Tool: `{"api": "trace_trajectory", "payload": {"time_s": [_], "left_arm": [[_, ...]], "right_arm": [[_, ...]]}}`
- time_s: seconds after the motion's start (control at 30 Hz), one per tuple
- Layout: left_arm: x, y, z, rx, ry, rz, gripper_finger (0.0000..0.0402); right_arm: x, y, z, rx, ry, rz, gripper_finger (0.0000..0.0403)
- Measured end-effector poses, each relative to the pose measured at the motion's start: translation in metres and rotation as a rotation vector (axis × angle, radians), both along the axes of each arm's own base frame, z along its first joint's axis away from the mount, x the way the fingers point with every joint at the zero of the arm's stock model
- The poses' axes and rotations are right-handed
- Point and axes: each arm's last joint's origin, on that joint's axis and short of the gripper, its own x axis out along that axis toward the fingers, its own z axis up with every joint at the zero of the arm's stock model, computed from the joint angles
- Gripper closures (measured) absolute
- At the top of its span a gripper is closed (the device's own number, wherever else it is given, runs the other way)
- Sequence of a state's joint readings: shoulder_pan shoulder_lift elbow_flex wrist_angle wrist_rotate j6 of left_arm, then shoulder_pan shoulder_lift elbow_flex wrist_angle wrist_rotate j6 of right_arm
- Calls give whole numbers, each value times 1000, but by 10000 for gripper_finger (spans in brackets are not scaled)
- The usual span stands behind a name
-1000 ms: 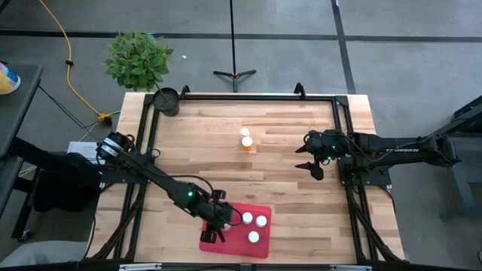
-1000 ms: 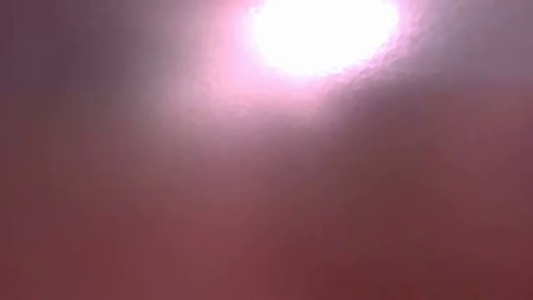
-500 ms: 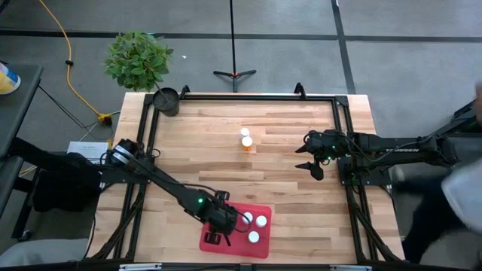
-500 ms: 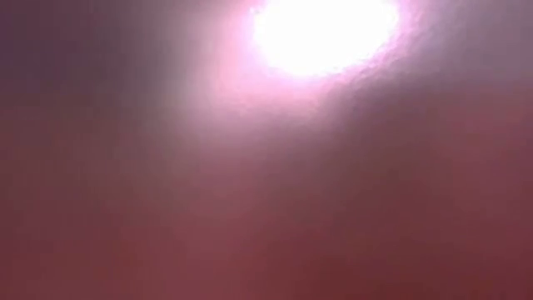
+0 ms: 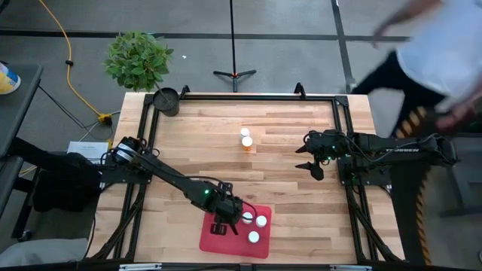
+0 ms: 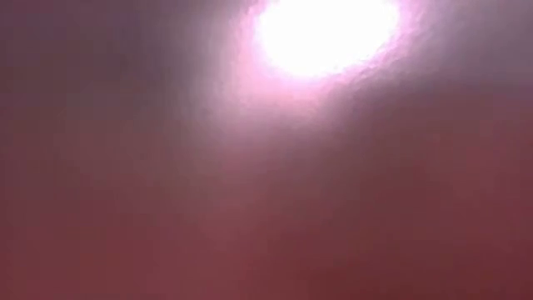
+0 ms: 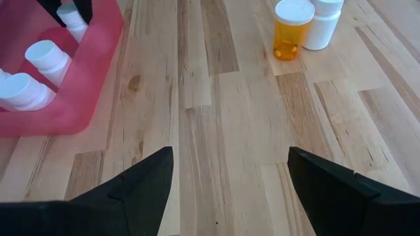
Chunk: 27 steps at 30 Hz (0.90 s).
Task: Pick and place pill bottles into a basket
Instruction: Put the white pill bottle into the red bin
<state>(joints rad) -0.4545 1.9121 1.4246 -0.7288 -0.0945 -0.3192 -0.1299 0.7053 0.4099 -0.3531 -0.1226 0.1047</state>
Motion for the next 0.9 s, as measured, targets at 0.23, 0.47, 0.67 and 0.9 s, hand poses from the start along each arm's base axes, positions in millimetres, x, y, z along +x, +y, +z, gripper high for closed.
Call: {"api": "trace_trajectory", "payload": {"time_s": [0.23, 0.47, 0.67, 0.9], "left_arm": [[2, -3, 1, -28, -26, -9, 109], [3, -2, 1, 0, -42, -2, 57], [4, 0, 10, 60, -68, -7, 45], [14, -2, 51, 83, -120, -32, 44]], "right_arm": [[0, 0, 0, 0, 0, 0, 112], [0, 0, 0, 0, 0, 0, 112], [0, 0, 0, 0, 0, 0, 112], [0, 0, 0, 0, 0, 0, 112]]}}
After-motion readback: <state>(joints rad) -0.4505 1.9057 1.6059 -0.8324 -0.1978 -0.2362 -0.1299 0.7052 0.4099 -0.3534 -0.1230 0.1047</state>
